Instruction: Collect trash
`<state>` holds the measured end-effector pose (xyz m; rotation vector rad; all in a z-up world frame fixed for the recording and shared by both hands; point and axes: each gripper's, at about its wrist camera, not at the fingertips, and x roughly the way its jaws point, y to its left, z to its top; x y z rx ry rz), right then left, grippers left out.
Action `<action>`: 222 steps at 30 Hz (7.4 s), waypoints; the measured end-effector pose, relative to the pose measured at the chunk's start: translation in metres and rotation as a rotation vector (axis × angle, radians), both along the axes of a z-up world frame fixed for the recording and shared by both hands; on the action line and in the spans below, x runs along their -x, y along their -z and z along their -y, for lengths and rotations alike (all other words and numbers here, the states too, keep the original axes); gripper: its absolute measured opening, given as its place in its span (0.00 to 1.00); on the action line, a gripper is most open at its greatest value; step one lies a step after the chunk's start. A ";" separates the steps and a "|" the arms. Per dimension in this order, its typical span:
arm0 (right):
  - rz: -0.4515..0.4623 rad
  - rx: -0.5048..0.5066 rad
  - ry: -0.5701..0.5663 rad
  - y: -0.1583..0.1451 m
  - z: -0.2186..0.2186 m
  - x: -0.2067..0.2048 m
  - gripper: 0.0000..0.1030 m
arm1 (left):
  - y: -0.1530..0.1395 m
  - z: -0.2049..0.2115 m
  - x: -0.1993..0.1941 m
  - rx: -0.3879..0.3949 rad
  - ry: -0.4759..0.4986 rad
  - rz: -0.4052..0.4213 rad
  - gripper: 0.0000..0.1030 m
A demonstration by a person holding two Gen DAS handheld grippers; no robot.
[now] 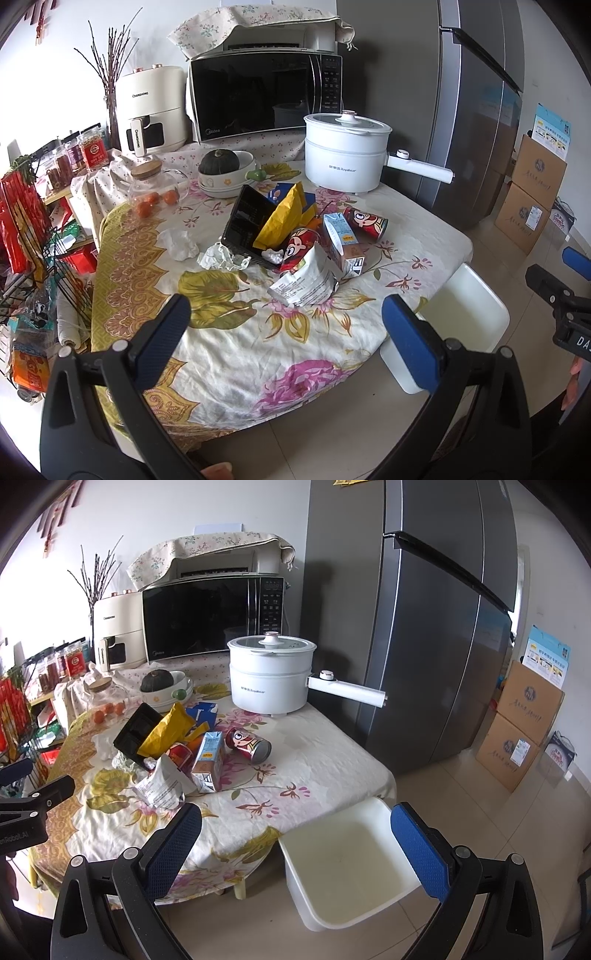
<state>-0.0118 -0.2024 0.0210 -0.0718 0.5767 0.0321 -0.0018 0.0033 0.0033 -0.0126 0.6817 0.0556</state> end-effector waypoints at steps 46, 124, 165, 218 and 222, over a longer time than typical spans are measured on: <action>-0.475 -0.117 -0.127 0.057 -0.045 -0.172 1.00 | 0.116 -0.136 -0.158 0.114 -0.114 -0.375 0.92; -0.536 -0.408 -0.236 0.093 -0.098 -0.190 0.65 | 0.074 -0.088 -0.101 0.217 0.148 -0.395 0.30; -0.598 -0.263 0.174 0.114 0.178 -0.127 0.65 | 0.133 0.201 -0.138 0.098 0.658 -0.426 0.35; -0.598 -0.202 0.185 0.108 0.124 -0.157 0.85 | 0.084 0.067 -0.132 0.006 0.355 -0.345 0.83; -0.597 -0.206 0.150 0.106 0.103 -0.163 0.84 | 0.082 0.039 -0.146 0.077 0.301 -0.351 0.83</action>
